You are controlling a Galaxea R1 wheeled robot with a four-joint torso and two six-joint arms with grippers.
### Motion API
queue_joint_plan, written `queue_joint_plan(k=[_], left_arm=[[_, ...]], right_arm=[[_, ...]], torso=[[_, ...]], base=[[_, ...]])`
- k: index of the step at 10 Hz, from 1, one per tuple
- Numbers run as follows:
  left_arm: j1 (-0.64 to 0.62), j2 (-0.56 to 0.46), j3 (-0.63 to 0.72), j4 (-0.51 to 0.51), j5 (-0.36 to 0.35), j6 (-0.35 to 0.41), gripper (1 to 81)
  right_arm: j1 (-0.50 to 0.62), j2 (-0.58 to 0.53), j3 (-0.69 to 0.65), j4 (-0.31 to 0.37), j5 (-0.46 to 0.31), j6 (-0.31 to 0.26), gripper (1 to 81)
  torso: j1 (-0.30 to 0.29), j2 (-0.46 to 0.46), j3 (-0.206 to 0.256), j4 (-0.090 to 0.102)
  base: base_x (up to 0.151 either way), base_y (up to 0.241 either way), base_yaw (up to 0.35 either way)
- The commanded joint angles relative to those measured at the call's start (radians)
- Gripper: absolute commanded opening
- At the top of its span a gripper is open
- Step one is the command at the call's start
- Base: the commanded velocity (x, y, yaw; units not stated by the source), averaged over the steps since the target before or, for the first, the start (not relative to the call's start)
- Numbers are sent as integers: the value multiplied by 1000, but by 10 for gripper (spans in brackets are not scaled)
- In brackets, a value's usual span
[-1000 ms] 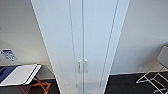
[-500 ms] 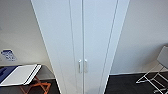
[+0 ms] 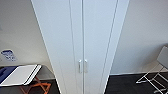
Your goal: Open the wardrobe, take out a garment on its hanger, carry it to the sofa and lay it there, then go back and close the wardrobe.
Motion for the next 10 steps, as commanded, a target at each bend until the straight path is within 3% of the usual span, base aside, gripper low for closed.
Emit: queue_joint_plan(k=[1,2,3,4,7,10], left_arm=[[79,186,-295,168,-44,2,811],[96,214,-353,180,-65,2,811],[110,234,-387,192,-70,2,811],[119,247,-401,202,-70,2,811],[121,266,-401,214,-53,2,811],[136,283,-410,214,-51,0,811]], right_arm=[[-91,91,-63,-20,-21,-171,811],[-108,106,-63,-20,-24,-191,811],[-127,120,-65,-19,-27,-207,811],[-136,132,-63,-19,-47,-214,811],[-153,177,-58,-31,-132,-239,811],[-166,197,-58,-31,-144,-251,811]], torso=[[0,0,0,0],[0,0,0,0],[0,0,78,0],[0,0,6,0],[-2,-2,43,0],[-3,-3,42,0]], base=[[0,0,0],[0,0,0],[0,0,0],[0,0,0],[0,0,0],[0,0,0]])
